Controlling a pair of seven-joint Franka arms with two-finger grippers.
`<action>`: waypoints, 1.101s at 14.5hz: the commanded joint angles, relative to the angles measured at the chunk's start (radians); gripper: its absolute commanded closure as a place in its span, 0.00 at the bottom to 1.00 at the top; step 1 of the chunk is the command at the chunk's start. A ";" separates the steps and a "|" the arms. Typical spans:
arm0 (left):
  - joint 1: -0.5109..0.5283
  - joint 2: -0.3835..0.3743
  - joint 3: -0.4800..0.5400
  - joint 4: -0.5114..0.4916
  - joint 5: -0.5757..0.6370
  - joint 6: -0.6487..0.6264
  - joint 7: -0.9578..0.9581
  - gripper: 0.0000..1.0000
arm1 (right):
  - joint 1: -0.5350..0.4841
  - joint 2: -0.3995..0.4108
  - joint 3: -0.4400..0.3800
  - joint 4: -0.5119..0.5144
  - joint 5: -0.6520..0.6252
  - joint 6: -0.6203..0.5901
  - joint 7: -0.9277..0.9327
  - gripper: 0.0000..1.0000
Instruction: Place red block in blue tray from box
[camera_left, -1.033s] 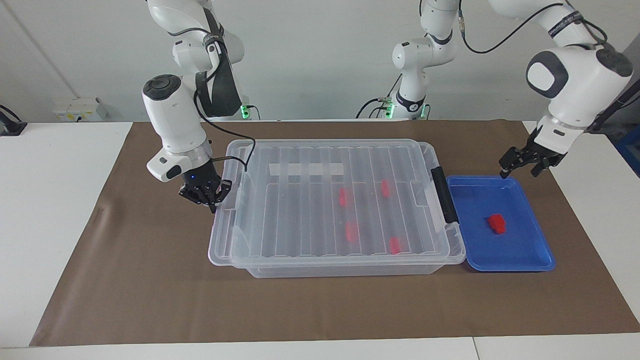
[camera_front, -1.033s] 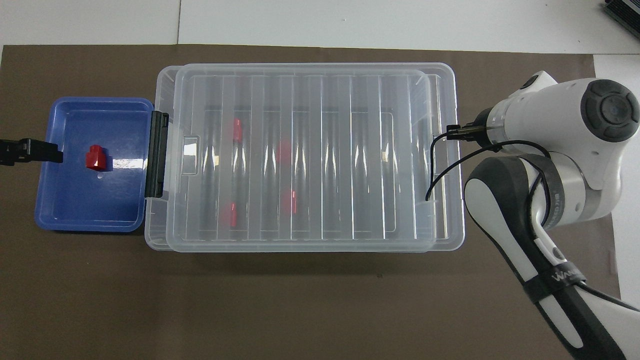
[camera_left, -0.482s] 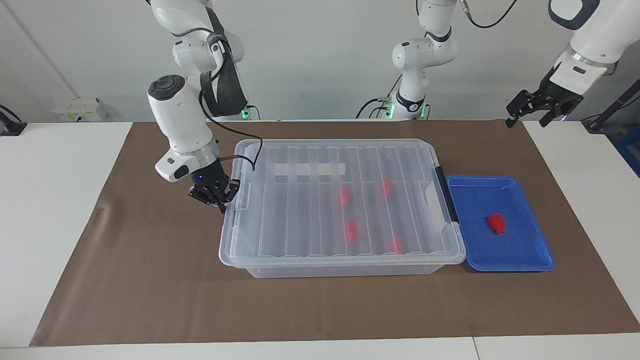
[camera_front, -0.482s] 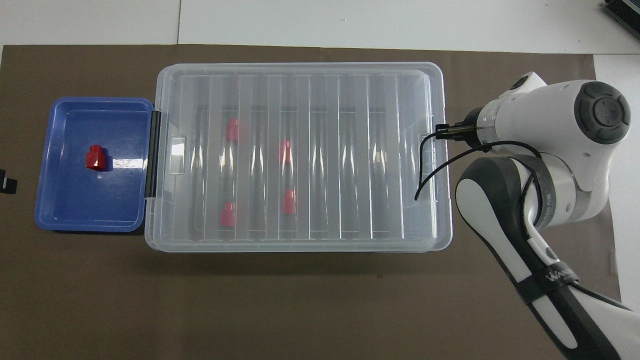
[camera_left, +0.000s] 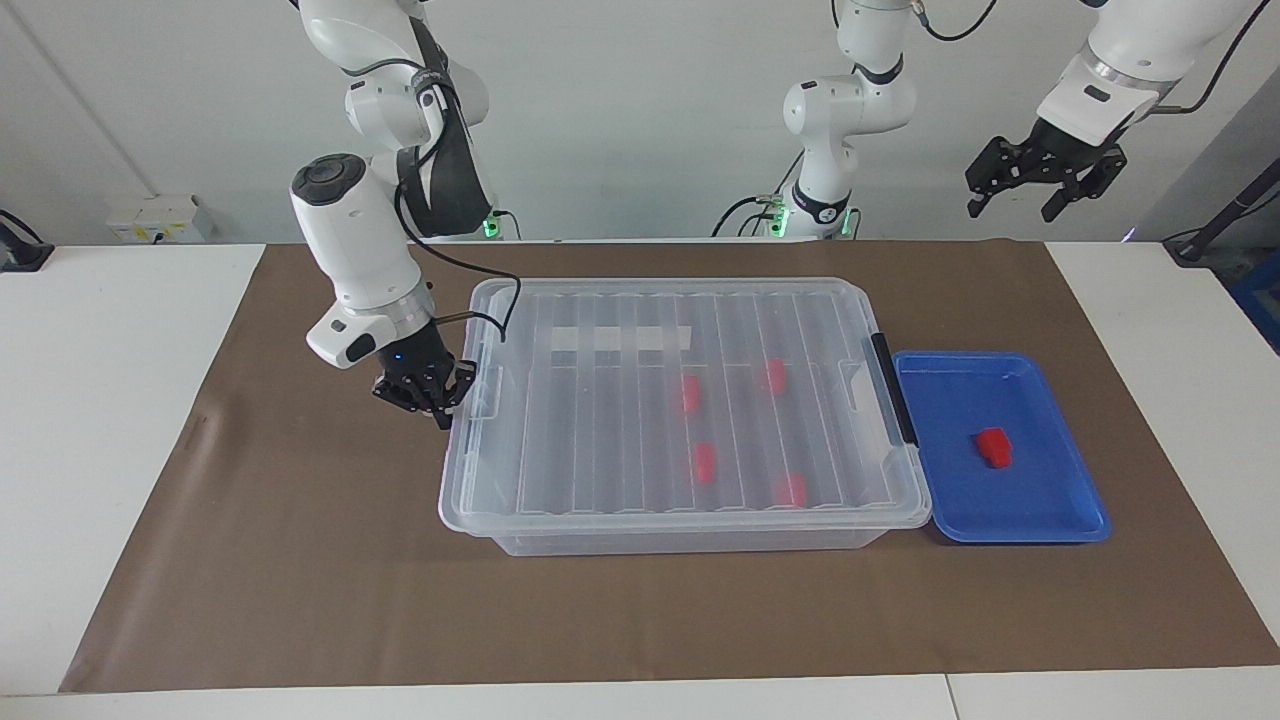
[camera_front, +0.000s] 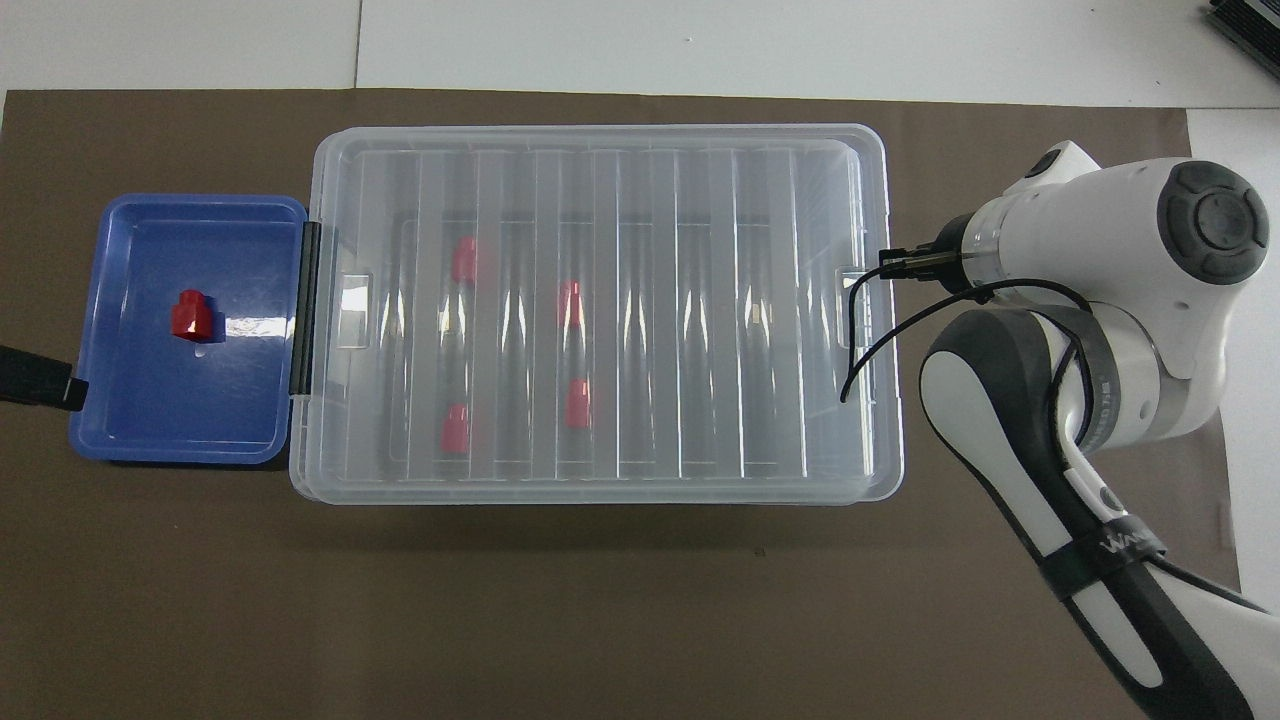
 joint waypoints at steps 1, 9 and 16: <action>-0.034 -0.014 0.007 -0.021 0.025 -0.014 -0.011 0.00 | -0.038 -0.034 0.001 0.007 -0.004 -0.063 -0.043 1.00; -0.021 -0.080 0.033 -0.198 0.016 0.161 -0.156 0.00 | -0.136 -0.183 -0.004 0.119 -0.085 -0.445 0.058 0.01; -0.059 0.077 0.070 -0.022 0.022 0.088 -0.161 0.00 | -0.181 -0.212 -0.004 0.199 -0.076 -0.640 0.057 0.00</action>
